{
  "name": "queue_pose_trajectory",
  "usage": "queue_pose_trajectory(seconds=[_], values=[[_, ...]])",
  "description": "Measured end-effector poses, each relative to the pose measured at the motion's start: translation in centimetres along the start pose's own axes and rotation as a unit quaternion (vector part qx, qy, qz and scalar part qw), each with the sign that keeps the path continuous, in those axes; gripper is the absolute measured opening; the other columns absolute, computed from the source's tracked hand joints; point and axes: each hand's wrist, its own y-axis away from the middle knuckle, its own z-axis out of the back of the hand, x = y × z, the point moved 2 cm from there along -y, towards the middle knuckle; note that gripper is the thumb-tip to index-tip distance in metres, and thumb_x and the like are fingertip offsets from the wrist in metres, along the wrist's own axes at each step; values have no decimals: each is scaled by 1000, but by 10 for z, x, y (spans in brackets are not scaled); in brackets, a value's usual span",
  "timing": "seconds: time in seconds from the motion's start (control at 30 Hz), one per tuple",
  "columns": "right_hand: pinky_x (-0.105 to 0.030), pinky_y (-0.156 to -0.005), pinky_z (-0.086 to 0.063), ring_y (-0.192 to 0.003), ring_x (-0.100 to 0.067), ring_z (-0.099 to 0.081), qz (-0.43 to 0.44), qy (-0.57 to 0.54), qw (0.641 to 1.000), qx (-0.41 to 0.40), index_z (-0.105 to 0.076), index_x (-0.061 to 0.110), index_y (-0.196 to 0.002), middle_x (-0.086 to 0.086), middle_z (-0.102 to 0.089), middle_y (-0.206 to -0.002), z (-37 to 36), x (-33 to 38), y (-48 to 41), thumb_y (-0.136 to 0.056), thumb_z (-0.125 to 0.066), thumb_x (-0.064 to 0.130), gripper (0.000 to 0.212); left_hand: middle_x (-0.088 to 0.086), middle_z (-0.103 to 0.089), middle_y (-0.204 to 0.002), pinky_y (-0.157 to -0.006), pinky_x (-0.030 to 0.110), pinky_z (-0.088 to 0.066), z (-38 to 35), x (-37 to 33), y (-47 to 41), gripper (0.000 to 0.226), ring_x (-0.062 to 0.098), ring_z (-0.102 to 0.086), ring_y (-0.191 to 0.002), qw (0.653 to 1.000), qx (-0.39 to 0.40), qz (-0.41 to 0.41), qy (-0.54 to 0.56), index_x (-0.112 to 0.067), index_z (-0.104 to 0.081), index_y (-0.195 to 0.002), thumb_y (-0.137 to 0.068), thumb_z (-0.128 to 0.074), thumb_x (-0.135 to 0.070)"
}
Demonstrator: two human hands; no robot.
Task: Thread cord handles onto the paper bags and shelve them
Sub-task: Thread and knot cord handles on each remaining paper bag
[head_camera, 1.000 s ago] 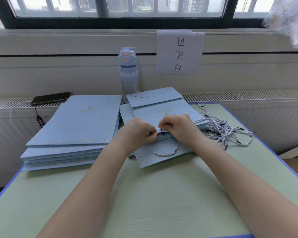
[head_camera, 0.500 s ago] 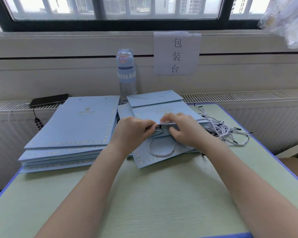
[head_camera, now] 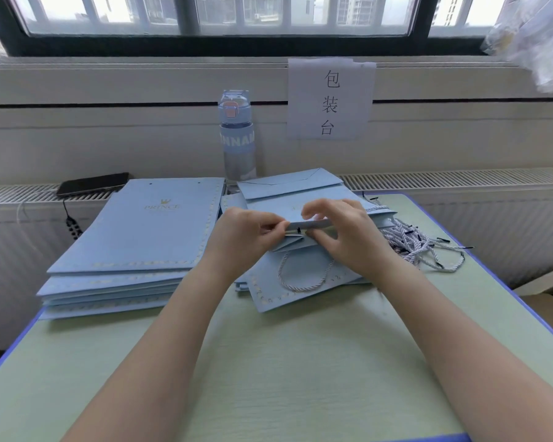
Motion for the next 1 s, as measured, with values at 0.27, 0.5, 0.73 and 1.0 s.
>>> queue_pose_trajectory(seconds=[0.27,0.5,0.73,1.0], values=[[-29,-77,-32,-64,-18,-59,85,85,990,-72,-72,19,-78,6,-68,-83,-5,-2,2,-85,-62,26,14,0,-72,-67,-66,38,-55,0,-1,1,14,14,-67,-64,997,19,56,41,-12,-78,-82,-84,-66,-18],[-33,-79,-46,-78,-9,-59,39,-21,998,-48,-72,11,-78,3,-71,-85,6,-4,1,-83,-64,24,17,1,-73,-72,-71,37,-57,0,1,1,10,11,-68,-67,997,23,55,45,-10,-78,-87,-86,-68,-12],[-25,-83,-51,-84,-6,-66,-61,-99,993,20,-67,11,-104,2,-71,-90,13,-9,3,-83,-67,10,21,-1,-74,-75,-71,34,-57,3,3,2,10,5,-65,-71,999,36,31,17,-11,-78,-89,-86,-68,-14],[-10,-63,-37,-63,-6,-51,-187,-108,975,60,-76,15,-79,6,-65,-73,43,-34,8,-76,-76,6,9,-6,-74,-78,-72,33,-57,14,14,1,19,1,-64,-76,998,47,30,9,-15,-78,-89,-83,-66,-29]])
